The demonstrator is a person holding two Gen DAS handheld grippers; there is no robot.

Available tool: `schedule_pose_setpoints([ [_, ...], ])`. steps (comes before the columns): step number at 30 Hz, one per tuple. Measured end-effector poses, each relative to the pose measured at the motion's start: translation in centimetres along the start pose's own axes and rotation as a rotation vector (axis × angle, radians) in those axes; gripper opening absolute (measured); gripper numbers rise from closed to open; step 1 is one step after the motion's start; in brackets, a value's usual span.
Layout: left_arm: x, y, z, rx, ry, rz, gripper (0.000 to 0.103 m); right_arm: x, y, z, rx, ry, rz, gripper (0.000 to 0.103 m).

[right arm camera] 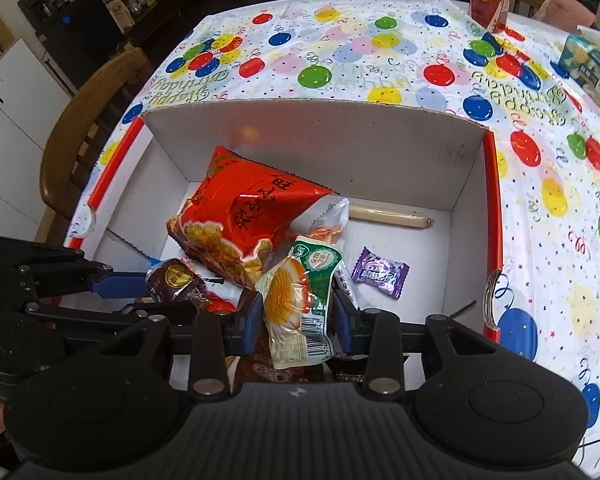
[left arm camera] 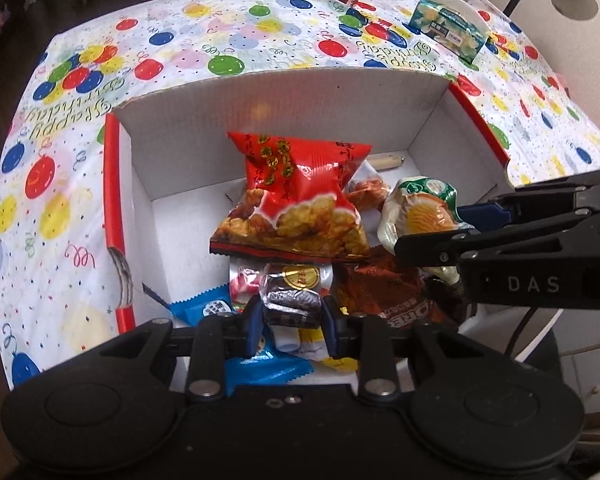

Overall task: Organize snacks
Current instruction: 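Open both tools to release the candy and bun packet into the box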

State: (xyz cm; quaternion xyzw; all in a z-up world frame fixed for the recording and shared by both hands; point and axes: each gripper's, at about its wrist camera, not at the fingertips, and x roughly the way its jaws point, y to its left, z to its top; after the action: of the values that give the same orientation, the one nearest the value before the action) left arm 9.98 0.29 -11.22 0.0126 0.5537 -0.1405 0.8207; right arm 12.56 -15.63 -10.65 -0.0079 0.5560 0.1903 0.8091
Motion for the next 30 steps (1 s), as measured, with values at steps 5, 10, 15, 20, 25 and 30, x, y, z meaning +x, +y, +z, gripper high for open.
schedule_pose_setpoints([
  [5,0.8,-0.2,0.0,0.009,0.019,-0.002,0.028,0.5,0.0,0.1,0.005,0.004,-0.013,0.037],
  [10,1.1,-0.1,0.1,0.005,0.021,-0.009,0.028,0.7,-0.1,0.1,0.028,0.002,-0.018,0.037],
  [15,1.2,0.0,0.2,0.003,0.021,-0.013,0.028,0.5,0.0,0.0,0.039,-0.002,-0.012,0.039],
  [20,1.2,0.0,0.4,0.001,0.022,-0.009,0.029,-0.1,-0.4,-0.3,0.049,-0.002,-0.004,0.044],
  [25,1.4,-0.2,0.6,-0.007,0.024,-0.004,0.031,-1.2,-1.1,-0.7,0.052,-0.019,0.011,0.050],
  [30,1.3,-0.5,0.6,-0.032,0.017,0.009,0.033,-2.7,-1.9,-1.2,0.044,-0.049,0.026,0.052],
])
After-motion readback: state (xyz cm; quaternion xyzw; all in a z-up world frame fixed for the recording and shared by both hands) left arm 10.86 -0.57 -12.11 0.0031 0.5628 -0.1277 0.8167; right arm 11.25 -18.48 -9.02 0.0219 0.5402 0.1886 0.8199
